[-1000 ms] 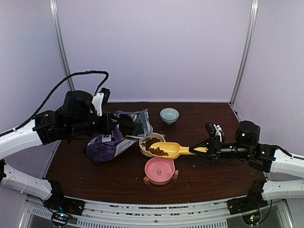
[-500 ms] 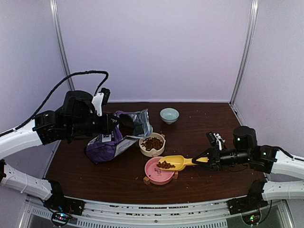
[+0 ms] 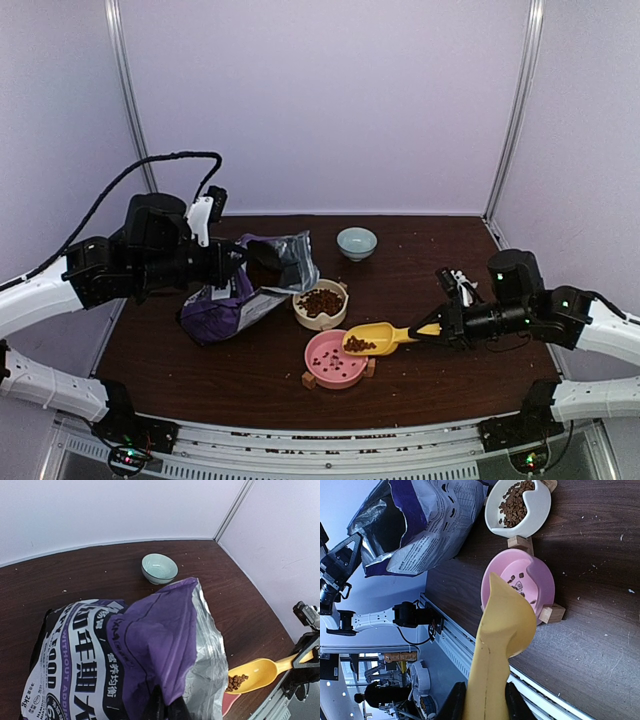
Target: Serve the pet food
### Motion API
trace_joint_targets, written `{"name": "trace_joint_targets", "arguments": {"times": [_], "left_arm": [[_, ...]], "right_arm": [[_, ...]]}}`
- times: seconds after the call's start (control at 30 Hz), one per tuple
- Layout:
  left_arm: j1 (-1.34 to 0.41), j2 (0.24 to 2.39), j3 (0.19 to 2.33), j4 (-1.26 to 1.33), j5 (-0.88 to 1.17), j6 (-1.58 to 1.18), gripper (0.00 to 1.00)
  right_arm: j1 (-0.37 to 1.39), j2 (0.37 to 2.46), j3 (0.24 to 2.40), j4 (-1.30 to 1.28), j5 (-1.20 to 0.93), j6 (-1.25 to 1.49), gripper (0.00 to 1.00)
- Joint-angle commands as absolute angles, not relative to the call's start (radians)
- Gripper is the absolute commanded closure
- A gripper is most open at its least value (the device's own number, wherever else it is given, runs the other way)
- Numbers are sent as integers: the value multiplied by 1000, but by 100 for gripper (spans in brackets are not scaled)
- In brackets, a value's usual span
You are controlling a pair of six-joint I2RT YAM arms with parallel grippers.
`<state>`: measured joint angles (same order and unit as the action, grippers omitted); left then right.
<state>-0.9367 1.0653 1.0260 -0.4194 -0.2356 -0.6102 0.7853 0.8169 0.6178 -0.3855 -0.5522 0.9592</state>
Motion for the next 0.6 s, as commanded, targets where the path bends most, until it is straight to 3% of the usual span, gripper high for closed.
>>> {"name": "trace_joint_targets", "arguments": {"times": [0.0, 0.57], "left_arm": [[-931, 1024, 1013, -345, -244, -572, 100], [-931, 1025, 1002, -318, -227, -547, 100]], "right_arm": [[782, 848, 697, -446, -525, 910, 88], [783, 1001, 952, -734, -471, 709, 88]]}}
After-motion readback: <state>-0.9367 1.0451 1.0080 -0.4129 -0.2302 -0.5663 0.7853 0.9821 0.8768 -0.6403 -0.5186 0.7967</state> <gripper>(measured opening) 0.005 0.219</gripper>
